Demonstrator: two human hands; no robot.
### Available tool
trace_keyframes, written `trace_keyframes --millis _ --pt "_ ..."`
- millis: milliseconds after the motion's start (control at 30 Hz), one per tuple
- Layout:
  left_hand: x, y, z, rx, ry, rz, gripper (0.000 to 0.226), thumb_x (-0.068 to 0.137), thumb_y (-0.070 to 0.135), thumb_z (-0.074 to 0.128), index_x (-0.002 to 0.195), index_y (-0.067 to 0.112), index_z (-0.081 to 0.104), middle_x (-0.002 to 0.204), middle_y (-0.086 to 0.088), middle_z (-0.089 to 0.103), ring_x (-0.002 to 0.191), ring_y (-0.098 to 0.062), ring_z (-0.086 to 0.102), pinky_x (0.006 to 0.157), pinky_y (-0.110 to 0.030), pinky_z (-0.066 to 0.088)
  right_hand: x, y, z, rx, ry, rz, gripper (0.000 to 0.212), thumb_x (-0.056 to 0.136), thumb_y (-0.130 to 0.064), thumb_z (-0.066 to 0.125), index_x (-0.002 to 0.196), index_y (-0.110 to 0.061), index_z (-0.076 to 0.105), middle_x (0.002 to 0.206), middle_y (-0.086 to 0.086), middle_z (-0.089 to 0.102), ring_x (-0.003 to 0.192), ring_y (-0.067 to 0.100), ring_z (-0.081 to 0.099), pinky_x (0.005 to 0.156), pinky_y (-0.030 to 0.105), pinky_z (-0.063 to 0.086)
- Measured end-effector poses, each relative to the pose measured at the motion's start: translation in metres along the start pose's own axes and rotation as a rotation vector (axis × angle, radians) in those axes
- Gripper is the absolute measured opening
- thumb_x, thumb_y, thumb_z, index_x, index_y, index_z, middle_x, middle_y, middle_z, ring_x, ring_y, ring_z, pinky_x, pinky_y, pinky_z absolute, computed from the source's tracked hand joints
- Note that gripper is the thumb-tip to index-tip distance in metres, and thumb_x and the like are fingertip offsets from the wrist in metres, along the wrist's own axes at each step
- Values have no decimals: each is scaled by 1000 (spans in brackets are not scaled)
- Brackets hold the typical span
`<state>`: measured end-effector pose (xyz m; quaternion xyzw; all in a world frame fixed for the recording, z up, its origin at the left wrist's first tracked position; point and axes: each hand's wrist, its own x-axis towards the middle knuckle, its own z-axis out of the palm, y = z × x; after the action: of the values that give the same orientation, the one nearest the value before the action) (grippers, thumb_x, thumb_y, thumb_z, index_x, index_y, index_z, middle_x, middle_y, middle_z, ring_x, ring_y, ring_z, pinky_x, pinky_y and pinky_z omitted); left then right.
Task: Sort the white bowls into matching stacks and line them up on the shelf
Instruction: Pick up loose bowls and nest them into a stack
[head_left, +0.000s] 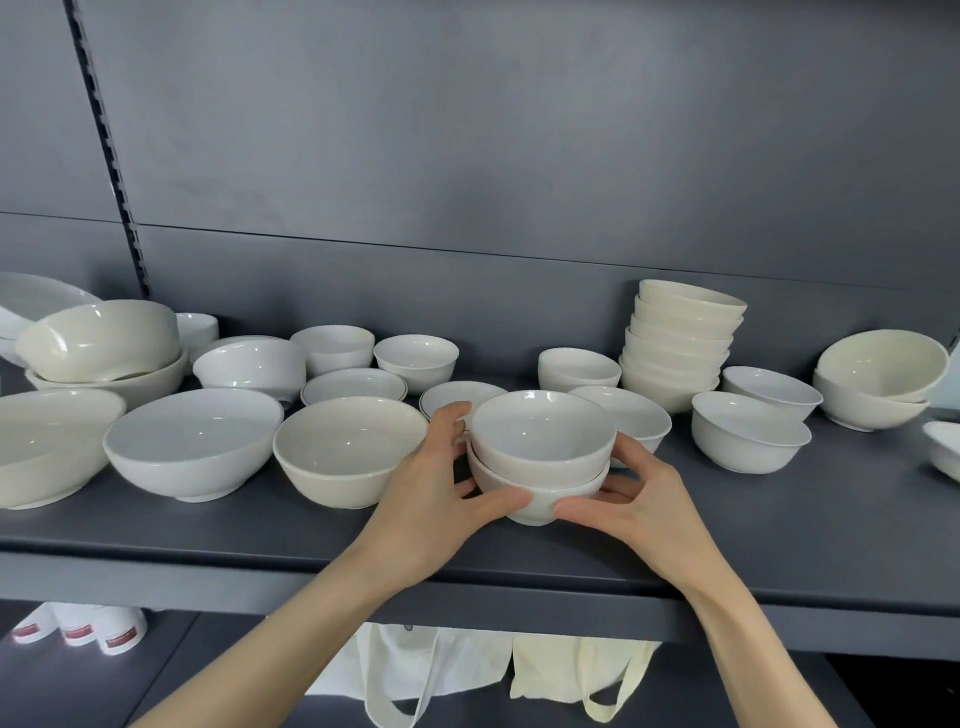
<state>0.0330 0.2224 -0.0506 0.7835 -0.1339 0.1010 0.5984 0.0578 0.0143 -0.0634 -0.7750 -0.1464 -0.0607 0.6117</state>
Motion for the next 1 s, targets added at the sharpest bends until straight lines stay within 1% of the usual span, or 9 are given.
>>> trace_keyframes --millis 67,100,200,267,333,533,667,900,1000 --pt "0 -1 2 -41 2 -48 75 73 16 81 126 35 31 109 31 46 105 6 54 91 -14 48 0 0 -1 2 -7 3 68 62 -5 86 116 -35 57 103 -24 69 95 5 68 75 15 53" --pt "-1 -1 3 -58 -10 -62 73 73 16 81 125 34 31 110 30 48 104 4 55 90 -14 47 0 1 -1 3 -10 3 68 62 -4 86 117 -34 57 103 -24 69 96 5 68 76 15 53" --pt "-1 -3 4 -149 -62 -68 53 76 10 78 114 33 48 118 17 61 101 5 62 78 -9 50 0 0 0 18 -7 5 68 63 -2 85 118 -29 58 103 -23 70 96 5 68 75 14 52" --pt "-2 -4 5 -215 -63 -65 51 78 5 75 112 35 51 118 13 64 102 1 65 75 -9 49 0 -1 0 32 -7 4 66 62 0 85 116 -29 59 102 -22 70 95 4 68 74 13 52" --pt "-3 -4 6 -246 -36 -68 53 77 4 75 112 37 53 116 13 65 101 -4 66 75 -10 50 0 0 -1 46 -8 9 64 62 2 84 113 -28 61 101 -20 72 95 4 69 73 13 52" --pt "-6 -2 9 -257 11 -71 53 75 1 76 107 38 56 111 13 68 102 -7 67 76 -12 50 -1 -1 -2 44 4 -4 59 60 2 85 108 -27 64 101 -14 73 92 5 70 71 13 52" --pt "-12 4 11 -260 27 -61 53 75 0 76 109 36 57 112 9 69 102 -8 67 76 -13 51 -3 -5 -3 34 3 -22 58 59 1 86 104 -29 65 97 -19 73 88 1 69 68 10 51" --pt "-24 17 10 -245 88 -9 55 73 0 78 103 40 56 100 18 71 95 -5 69 73 -12 51 -8 -15 -3 63 15 -72 55 58 5 84 99 -27 66 101 -12 72 85 -1 69 66 10 51" --pt "-27 24 6 -232 109 1 57 73 3 79 115 35 57 108 9 72 98 -11 69 78 -17 53 -6 -25 -3 48 -10 -100 56 58 3 85 102 -27 65 103 -11 71 85 0 69 66 10 51"
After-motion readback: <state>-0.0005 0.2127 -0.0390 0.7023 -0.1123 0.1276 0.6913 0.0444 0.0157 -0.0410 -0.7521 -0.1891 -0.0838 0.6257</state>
